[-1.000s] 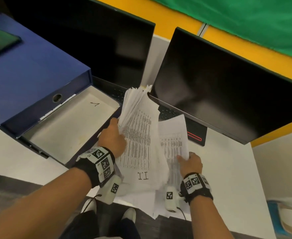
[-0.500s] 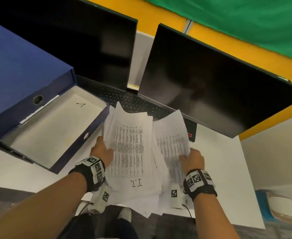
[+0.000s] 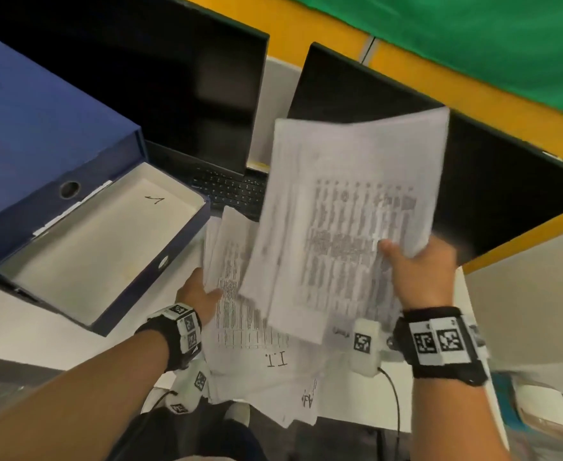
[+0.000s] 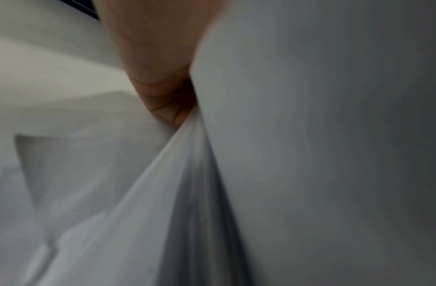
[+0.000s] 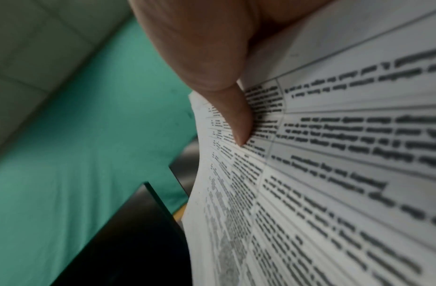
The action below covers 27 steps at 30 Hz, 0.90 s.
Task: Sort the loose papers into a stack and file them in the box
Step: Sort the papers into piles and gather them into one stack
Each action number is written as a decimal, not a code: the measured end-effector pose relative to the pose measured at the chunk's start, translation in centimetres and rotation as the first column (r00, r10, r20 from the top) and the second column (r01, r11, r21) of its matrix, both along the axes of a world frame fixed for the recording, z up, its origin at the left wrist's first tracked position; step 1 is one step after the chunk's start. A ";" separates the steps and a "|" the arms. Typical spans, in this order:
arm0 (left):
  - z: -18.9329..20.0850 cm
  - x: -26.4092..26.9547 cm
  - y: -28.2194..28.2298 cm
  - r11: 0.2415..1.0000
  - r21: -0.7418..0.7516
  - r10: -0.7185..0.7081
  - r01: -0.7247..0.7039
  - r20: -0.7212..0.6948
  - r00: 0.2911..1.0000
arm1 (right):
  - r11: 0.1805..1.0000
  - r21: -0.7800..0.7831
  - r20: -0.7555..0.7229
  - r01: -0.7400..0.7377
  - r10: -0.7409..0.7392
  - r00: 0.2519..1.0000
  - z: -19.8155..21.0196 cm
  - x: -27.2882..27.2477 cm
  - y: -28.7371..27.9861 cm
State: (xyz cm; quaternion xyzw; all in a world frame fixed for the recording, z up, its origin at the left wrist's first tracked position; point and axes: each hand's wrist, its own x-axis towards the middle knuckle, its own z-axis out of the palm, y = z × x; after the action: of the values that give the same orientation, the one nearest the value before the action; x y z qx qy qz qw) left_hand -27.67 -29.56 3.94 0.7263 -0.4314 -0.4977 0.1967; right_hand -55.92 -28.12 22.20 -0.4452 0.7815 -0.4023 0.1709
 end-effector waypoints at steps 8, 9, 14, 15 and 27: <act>0.9 1.0 -1.3 0.958 0.259 0.174 -0.125 -0.176 0.969 | 0.879 0.470 0.161 -0.083 0.007 0.987 -12.9 1.1 -2.6; 0.9 1.0 -1.3 0.950 0.287 0.184 -0.122 -0.203 0.962 | 0.843 0.531 0.140 -0.091 0.018 0.990 -14.2 1.2 -2.7; 0.9 -0.8 -0.7 0.963 0.270 0.060 0.003 -0.225 0.972 | 0.751 0.601 0.162 -0.274 0.221 0.962 -18.8 4.0 -2.4; 1.0 -1.0 -0.7 0.961 0.274 0.028 0.037 -0.230 0.973 | 0.758 0.588 0.150 -0.282 0.240 0.959 -19.1 4.2 -2.3; 1.9 -0.9 -1.1 0.995 -0.097 -0.027 0.017 -0.102 0.994 | 0.840 0.485 0.320 -0.244 0.089 0.943 -19.6 2.7 0.0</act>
State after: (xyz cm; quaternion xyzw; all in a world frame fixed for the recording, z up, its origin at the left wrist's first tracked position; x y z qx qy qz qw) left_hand -28.59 -30.62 5.82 0.6845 -0.4522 -0.5154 0.2477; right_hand -53.20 -28.12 2.58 -0.3869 0.7858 -0.2203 0.4294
